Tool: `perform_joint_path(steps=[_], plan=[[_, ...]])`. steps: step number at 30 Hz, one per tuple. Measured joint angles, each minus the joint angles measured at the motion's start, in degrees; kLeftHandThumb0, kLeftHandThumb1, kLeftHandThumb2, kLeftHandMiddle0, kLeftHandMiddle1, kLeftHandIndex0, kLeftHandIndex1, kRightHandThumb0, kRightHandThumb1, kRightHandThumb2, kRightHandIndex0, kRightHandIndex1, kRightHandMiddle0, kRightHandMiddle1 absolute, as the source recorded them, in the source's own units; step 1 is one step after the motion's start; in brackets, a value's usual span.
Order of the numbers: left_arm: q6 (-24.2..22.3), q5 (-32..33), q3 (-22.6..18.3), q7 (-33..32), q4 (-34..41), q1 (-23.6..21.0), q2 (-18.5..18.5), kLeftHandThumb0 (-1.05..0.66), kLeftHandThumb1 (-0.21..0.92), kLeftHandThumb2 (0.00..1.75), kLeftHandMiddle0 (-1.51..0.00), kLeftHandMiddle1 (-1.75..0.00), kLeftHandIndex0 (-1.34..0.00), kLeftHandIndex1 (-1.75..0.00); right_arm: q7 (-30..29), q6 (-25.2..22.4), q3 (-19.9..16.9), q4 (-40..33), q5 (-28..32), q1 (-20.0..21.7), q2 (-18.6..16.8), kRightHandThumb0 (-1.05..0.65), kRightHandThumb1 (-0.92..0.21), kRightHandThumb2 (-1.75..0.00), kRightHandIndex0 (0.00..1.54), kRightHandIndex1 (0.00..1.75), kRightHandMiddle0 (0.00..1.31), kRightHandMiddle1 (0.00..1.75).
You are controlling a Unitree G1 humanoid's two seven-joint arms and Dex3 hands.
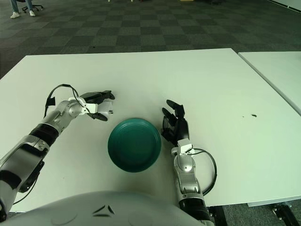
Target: Put the charger into the plate.
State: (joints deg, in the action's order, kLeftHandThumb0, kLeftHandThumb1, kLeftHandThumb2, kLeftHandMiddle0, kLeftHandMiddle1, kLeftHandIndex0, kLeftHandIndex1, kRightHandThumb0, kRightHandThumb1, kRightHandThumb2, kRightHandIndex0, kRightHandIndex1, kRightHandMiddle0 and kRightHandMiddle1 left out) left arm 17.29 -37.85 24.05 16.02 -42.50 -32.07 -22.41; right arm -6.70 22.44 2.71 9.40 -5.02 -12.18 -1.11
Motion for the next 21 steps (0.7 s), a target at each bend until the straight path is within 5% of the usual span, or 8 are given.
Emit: perform_joint_path(steps=[21], plan=[[-0.08,1.38,1.04,-3.02,-3.49,-0.76,1.18,-0.87,0.92,0.34,-0.57,-0.12,0.00,-1.08,0.01,-0.07,-0.07,0.32,0.00,0.02,0.03,-0.73,-0.92,-0.76,0.61,0.05,0.02,0.87]])
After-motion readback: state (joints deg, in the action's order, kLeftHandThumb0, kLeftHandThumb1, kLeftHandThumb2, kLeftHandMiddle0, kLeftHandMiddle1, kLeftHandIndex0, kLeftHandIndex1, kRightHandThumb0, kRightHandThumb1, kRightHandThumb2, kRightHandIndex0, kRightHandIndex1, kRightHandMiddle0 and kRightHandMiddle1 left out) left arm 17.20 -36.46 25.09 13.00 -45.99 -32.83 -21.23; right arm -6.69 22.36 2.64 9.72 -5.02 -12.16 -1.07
